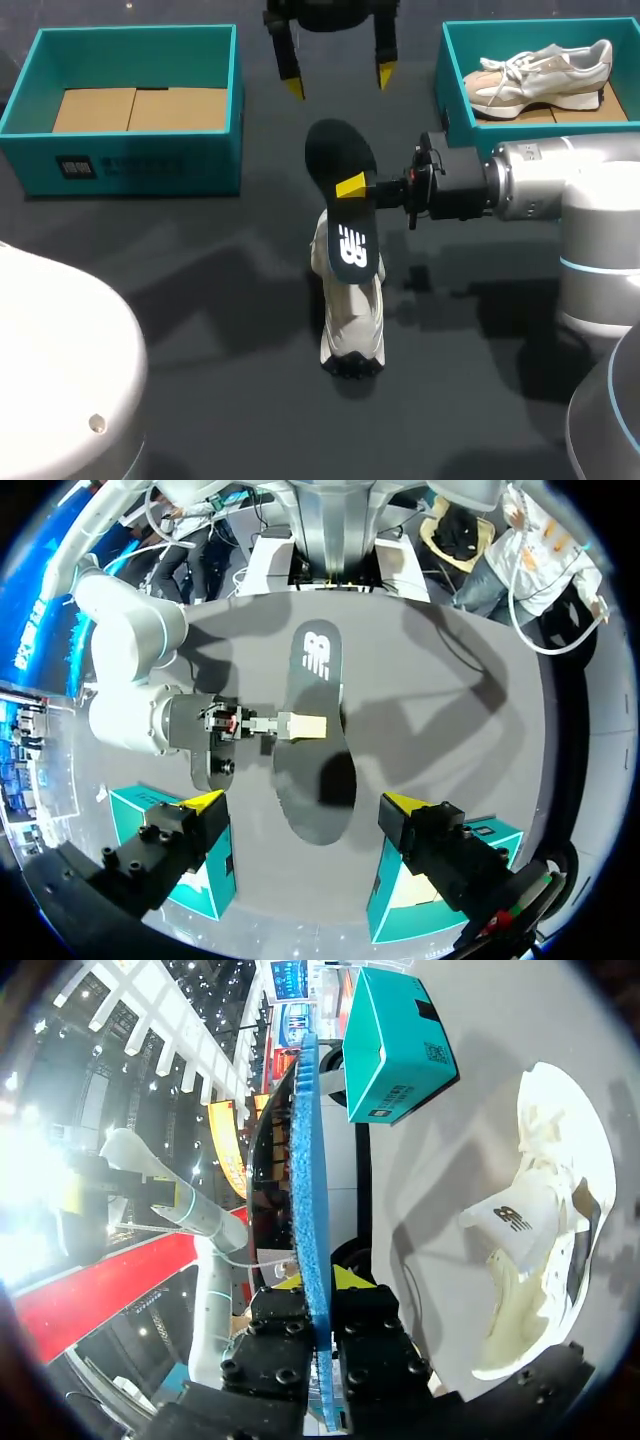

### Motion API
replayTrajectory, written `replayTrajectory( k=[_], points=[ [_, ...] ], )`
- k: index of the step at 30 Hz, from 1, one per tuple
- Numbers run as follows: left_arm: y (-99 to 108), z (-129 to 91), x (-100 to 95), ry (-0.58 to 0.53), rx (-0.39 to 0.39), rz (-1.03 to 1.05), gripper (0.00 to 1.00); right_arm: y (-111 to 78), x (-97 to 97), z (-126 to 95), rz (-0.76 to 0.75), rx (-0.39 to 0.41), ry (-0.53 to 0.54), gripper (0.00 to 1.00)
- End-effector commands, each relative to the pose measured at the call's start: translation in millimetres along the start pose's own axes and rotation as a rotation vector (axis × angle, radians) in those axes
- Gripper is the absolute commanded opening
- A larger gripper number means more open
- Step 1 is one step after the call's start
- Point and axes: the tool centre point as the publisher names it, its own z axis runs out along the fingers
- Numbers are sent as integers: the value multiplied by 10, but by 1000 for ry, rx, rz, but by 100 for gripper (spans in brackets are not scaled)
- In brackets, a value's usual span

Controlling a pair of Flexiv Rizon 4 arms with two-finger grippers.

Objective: Take the shoe out of the shoebox, open the shoe tongue, remove and reinsert the insole, then place the shoe into the shoebox

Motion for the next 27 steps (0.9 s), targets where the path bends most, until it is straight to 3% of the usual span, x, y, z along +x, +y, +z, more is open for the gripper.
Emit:
replayTrajectory(
  k=[1, 13, 27],
  points=[
    [-90, 28, 165, -196, -20, -9, 100, -11, 1, 6, 1, -2, -2, 0],
    [-163, 39, 422, -455, 10, -27, 100, -11, 1, 6, 1, -2, -2, 0],
    [-224, 177, 610, -649, -2, -6, 100, -11, 1, 6, 1, -2, -2, 0]
  ],
)
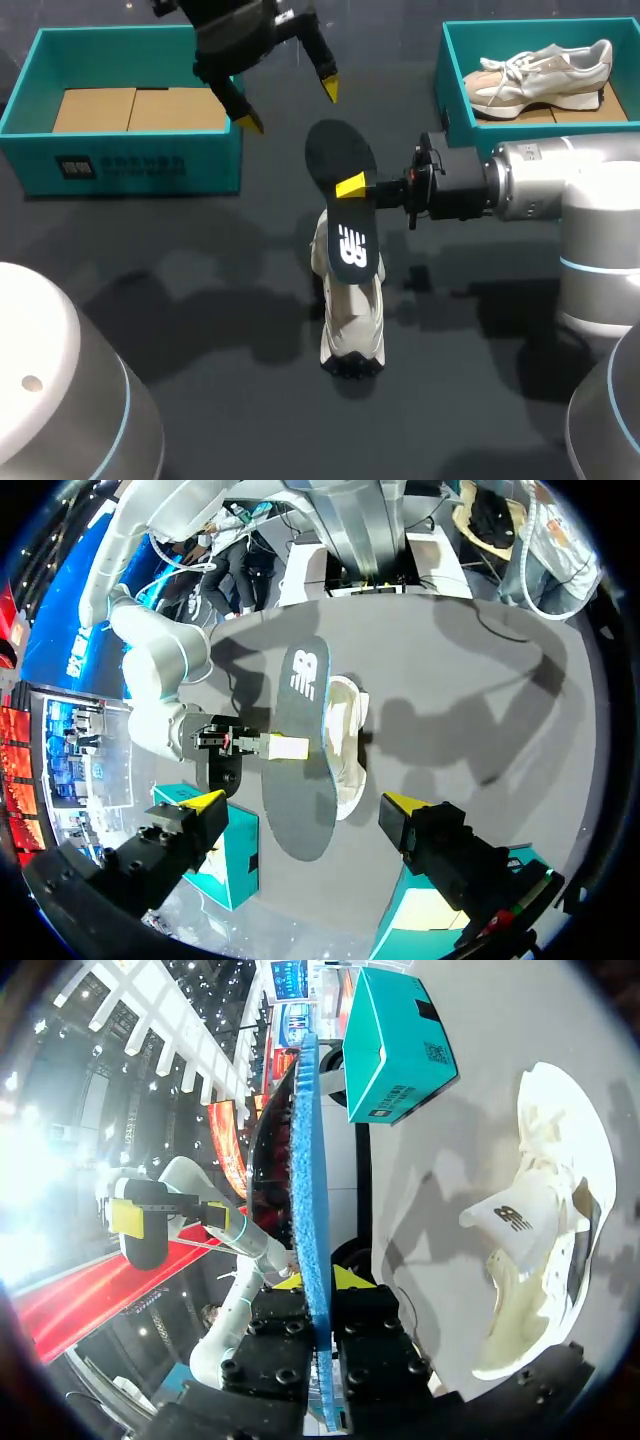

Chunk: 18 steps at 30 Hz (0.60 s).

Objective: Take the shoe out of the shoebox, open the shoe tongue, remove and reinsert the insole, then place the shoe into the shoebox

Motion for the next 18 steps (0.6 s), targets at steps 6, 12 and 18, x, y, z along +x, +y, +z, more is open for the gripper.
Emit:
replayTrajectory(
  k=[6, 12, 18],
  points=[
    [-49, 98, 244, -349, 0, 28, 100, -11, 1, 6, 1, -2, -2, 0],
    [-49, 98, 244, -349, 0, 28, 100, -11, 1, 6, 1, -2, -2, 0],
    [-49, 98, 244, -349, 0, 28, 100, -11, 1, 6, 1, -2, -2, 0]
  ],
)
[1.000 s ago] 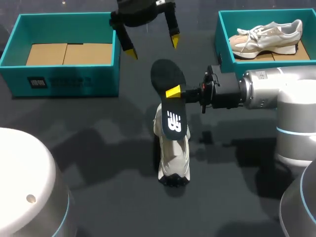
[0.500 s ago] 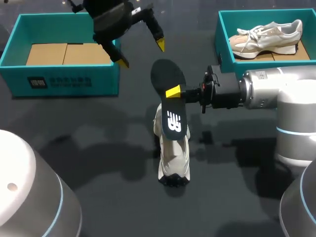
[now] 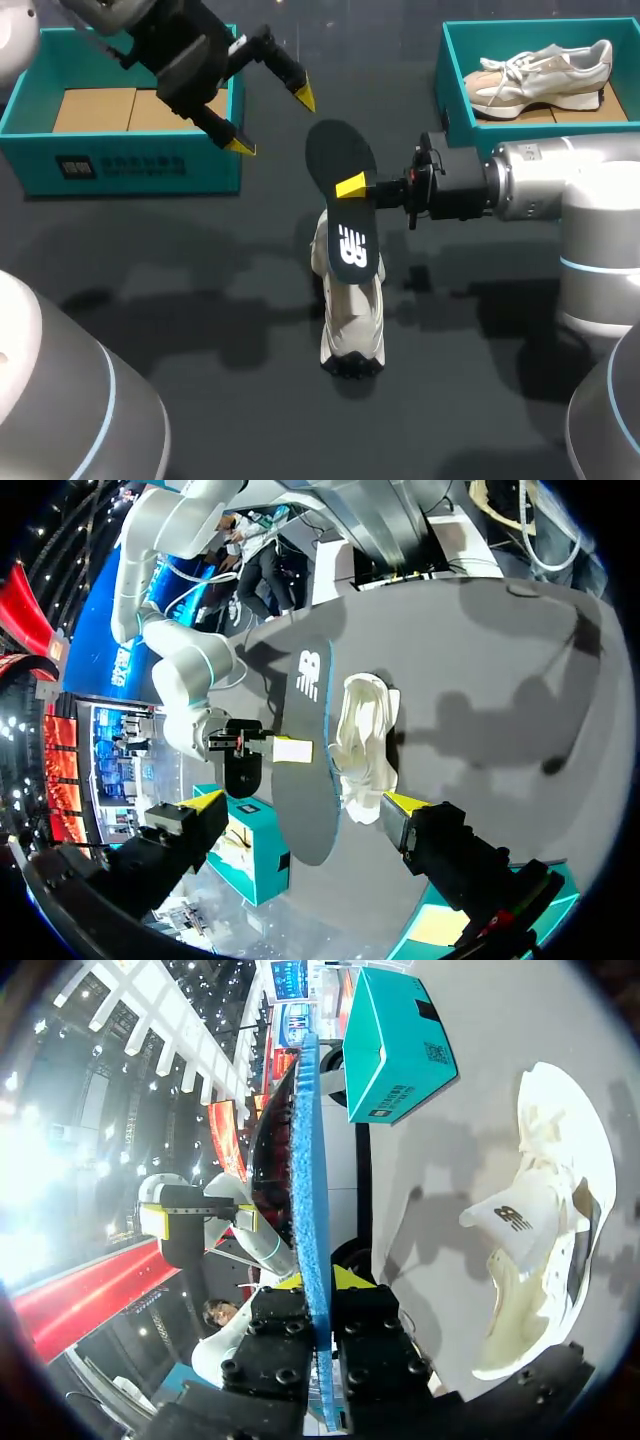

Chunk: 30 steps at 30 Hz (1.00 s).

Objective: Take the shoe out of the shoebox, open the shoe tongue, remove and reinsert the insole, then place the shoe into the shoebox

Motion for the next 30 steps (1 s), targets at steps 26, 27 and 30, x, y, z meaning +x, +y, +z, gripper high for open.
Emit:
replayTrajectory(
  k=[26, 27, 30],
  points=[
    [-3, 224, 448, -395, -37, 66, 100, -10, 1, 6, 1, -2, -2, 0],
    [4, 255, 458, -408, -47, 49, 100, -10, 1, 6, 1, -2, -2, 0],
    [22, 341, 474, -439, -60, 19, 100, -10, 1, 6, 1, -2, -2, 0]
  ],
)
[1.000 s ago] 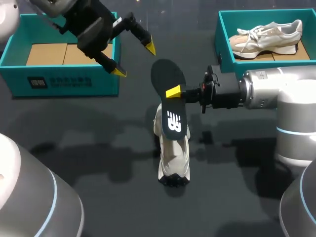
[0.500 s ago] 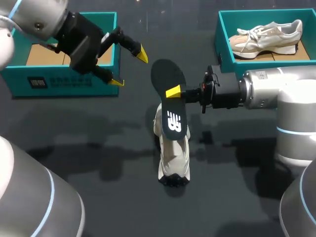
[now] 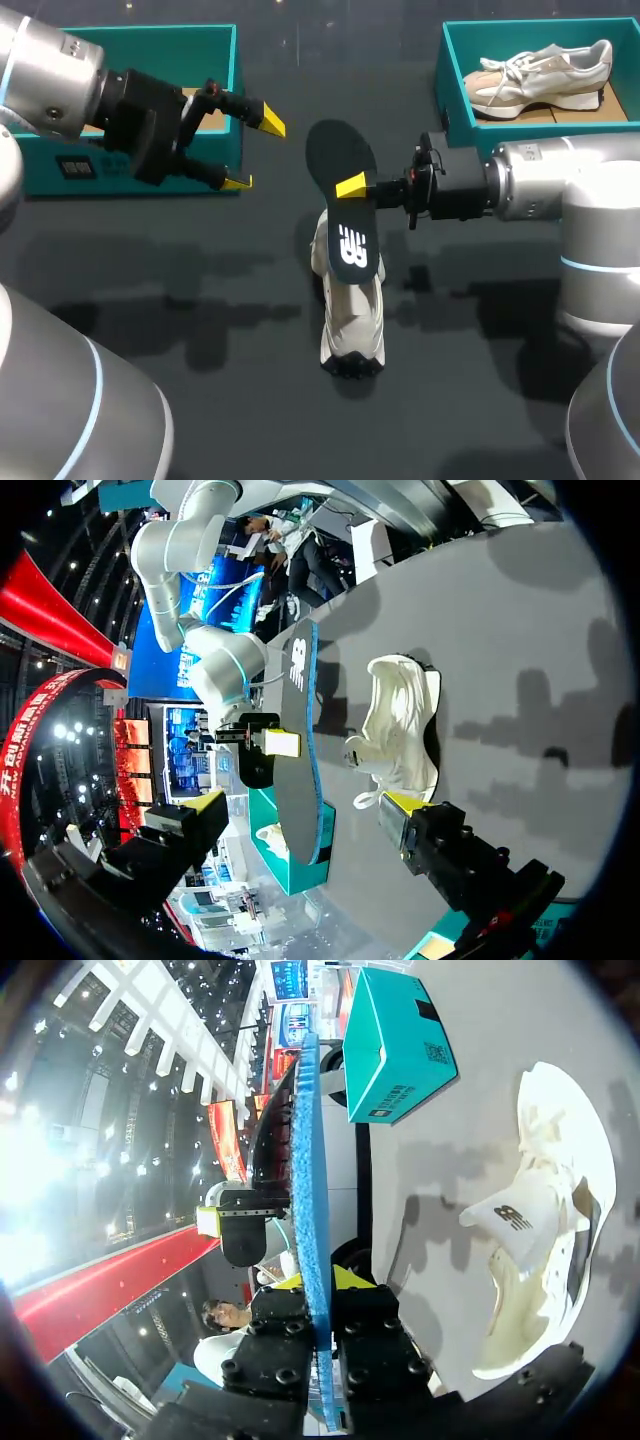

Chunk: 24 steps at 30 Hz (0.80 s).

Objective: Take the shoe out of the shoebox, open the shoe tongue, remove and reinsert the insole, then place the shoe into the shoebox

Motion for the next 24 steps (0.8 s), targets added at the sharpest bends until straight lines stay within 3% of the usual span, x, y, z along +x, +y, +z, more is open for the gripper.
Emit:
replayTrajectory(
  k=[1, 13, 24],
  points=[
    [-36, 152, 77, -90, -25, -11, 100, -9, -2, 10, 0, -1, -3, 0],
    [-65, 404, 17, -185, -73, -4, 100, -51, 155, -39, -14, -38, -3, 0],
    [42, 618, -65, -298, -111, -37, 100, -118, 238, 41, 19, -32, 38, 0]
  ],
)
